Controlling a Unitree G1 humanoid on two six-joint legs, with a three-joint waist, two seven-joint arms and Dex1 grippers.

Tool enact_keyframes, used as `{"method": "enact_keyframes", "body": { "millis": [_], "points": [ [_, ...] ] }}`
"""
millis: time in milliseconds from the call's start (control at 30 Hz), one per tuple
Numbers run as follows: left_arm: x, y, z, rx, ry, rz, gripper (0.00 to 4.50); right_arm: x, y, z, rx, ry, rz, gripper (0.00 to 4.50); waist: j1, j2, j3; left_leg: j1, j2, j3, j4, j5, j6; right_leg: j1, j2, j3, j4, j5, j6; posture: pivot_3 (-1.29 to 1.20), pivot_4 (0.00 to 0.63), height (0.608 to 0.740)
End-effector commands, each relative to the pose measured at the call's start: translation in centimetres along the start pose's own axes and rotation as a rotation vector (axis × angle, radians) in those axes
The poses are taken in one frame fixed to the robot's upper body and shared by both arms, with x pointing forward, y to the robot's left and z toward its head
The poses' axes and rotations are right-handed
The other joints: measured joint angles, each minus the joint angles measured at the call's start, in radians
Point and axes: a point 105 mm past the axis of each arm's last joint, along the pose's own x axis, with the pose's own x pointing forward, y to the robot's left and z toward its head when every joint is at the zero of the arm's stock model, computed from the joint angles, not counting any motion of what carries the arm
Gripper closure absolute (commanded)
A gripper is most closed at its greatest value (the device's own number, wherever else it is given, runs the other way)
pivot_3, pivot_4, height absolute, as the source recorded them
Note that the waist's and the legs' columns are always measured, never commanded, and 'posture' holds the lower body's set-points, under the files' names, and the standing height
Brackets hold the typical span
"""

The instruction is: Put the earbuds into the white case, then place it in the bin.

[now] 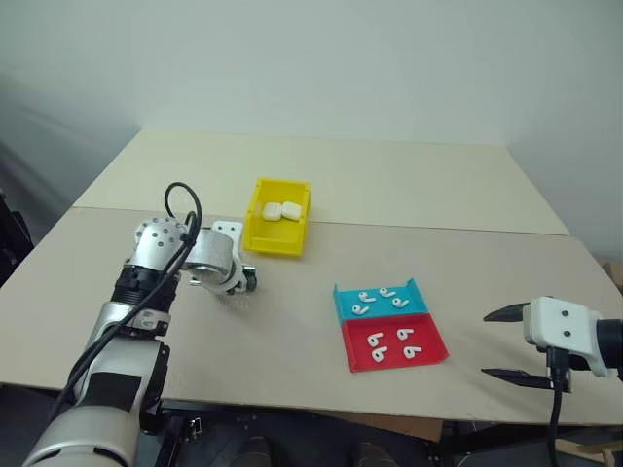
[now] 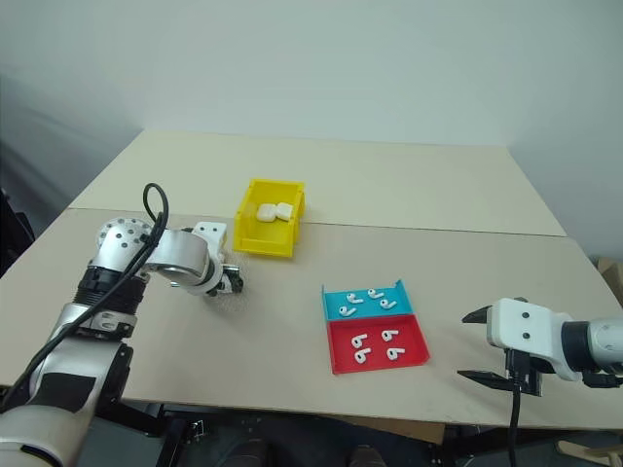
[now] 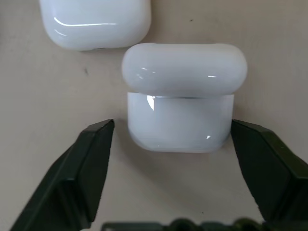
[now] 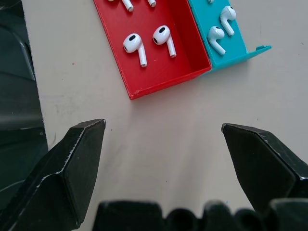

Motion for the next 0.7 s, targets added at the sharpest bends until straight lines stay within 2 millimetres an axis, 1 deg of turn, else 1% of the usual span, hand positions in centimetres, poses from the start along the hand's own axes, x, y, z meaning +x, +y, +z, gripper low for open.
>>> {"method": "enact_keyframes", "body": {
  "millis": [33,67,200,300,333,400,433,467,500,533,600,633,667,700],
  "points": [
    [-0.6,0.3,0.8,0.005,-0.032,0.012,1.53,-0.3,-0.3,0.4,-0.030,0.003,-0.015,0.00,0.000,0.000,0.000,0.000,0.000,0.000,0.000,0.000,0.000,0.000,0.000,0.000,0.000,0.000,0.000,0.00,0.150,0.740],
    [-0.6,0.3,0.9,0.004,-0.035,0.014,1.74,-0.3,-0.3,0.4,-0.030,0.003,-0.015,0.00,0.000,0.000,0.000,0.000,0.000,0.000,0.000,0.000,0.000,0.000,0.000,0.000,0.000,0.000,0.000,0.00,0.150,0.740],
    [-0.9,0.4,1.0,0.015,-0.048,0.008,1.77,-0.2,-0.3,0.4,-0.030,0.005,-0.017,0.00,-0.002,0.000,0.000,0.000,0.000,0.000,0.000,0.000,0.000,0.000,0.000,0.000,0.000,0.000,0.000,0.00,0.150,0.740],
    [-2.0,0.8,1.7,0.042,-0.133,0.037,1.77,-0.3,-0.3,0.5,-0.034,0.005,-0.018,0.00,-0.003,0.000,0.000,0.000,0.000,0.000,0.000,0.000,0.000,0.000,0.000,0.000,0.000,0.000,0.000,0.00,0.150,0.740],
    [-2.8,0.8,2.0,0.063,-0.180,0.025,1.77,-0.5,-0.4,0.6,-0.036,0.004,-0.020,0.00,-0.004,0.000,0.000,-0.001,0.000,-0.001,0.000,0.000,0.000,-0.001,0.000,0.000,0.000,0.000,0.000,0.00,0.150,0.740],
    [-5.4,0.8,2.6,0.135,-0.315,-0.047,1.77,-0.7,-0.6,0.9,-0.046,0.004,-0.028,0.00,-0.009,-0.001,0.000,-0.002,0.000,-0.001,0.000,0.000,-0.001,-0.002,0.000,0.000,0.000,0.000,0.000,0.00,0.150,0.740],
    [-6.6,0.9,2.5,0.182,-0.377,-0.069,1.77,-0.9,-0.7,1.0,-0.052,0.003,-0.032,0.00,-0.013,-0.001,0.000,-0.004,0.000,-0.001,-0.001,0.002,-0.003,-0.004,0.000,0.000,0.000,0.000,0.000,0.00,0.150,0.740],
    [-7.3,1.2,2.3,0.192,-0.391,-0.106,1.77,-1.0,-0.8,1.2,-0.059,0.003,-0.035,0.00,-0.018,0.000,0.001,-0.005,0.001,-0.001,-0.001,0.003,-0.005,-0.005,0.000,0.000,0.000,0.000,0.000,0.00,0.150,0.740],
    [-8.1,1.6,2.1,0.166,-0.423,-0.168,1.77,-1.2,-0.9,1.4,-0.070,0.000,-0.040,0.00,-0.019,0.000,0.000,-0.005,0.001,-0.001,-0.002,0.005,-0.009,-0.005,0.000,0.000,0.000,0.000,0.000,0.00,0.150,0.740],
    [-8.8,1.8,2.0,0.156,-0.459,-0.210,1.77,-1.3,-1.1,1.6,-0.077,-0.004,-0.046,0.00,-0.020,0.001,0.000,-0.005,0.001,-0.001,-0.002,0.005,-0.010,-0.005,0.000,0.000,0.000,0.000,0.000,0.00,0.150,0.740],
    [-10.8,1.5,1.6,0.248,-0.570,-0.250,1.77,-1.4,-1.5,2.0,-0.089,-0.012,-0.054,0.00,-0.024,0.000,0.000,-0.004,0.001,-0.001,-0.002,0.004,-0.009,-0.004,0.000,0.000,0.000,0.000,0.000,0.00,0.150,0.740],
    [-11.3,1.2,1.4,0.290,-0.609,-0.255,1.77,-1.5,-1.6,2.2,-0.095,-0.017,-0.055,0.00,-0.023,0.000,0.000,-0.004,0.001,-0.001,-0.002,0.004,-0.007,-0.004,0.000,0.000,0.000,0.000,0.000,0.00,0.150,0.740],
    [-11.9,0.9,1.4,0.297,-0.678,-0.279,1.77,-1.5,-1.7,2.4,-0.102,-0.024,-0.054,0.00,-0.023,0.000,0.000,-0.003,0.001,-0.001,-0.002,0.002,-0.005,-0.003,0.000,-0.001,0.000,0.000,0.000,0.00,0.150,0.740],
    [-12.3,0.9,1.6,0.306,-0.765,-0.266,1.77,-1.5,-1.8,2.7,-0.112,-0.031,-0.053,0.00,-0.021,0.000,0.000,-0.002,0.000,-0.001,-0.002,0.002,-0.005,-0.002,0.000,-0.001,0.000,0.000,0.000,0.00,0.150,0.740]
  ]
}}
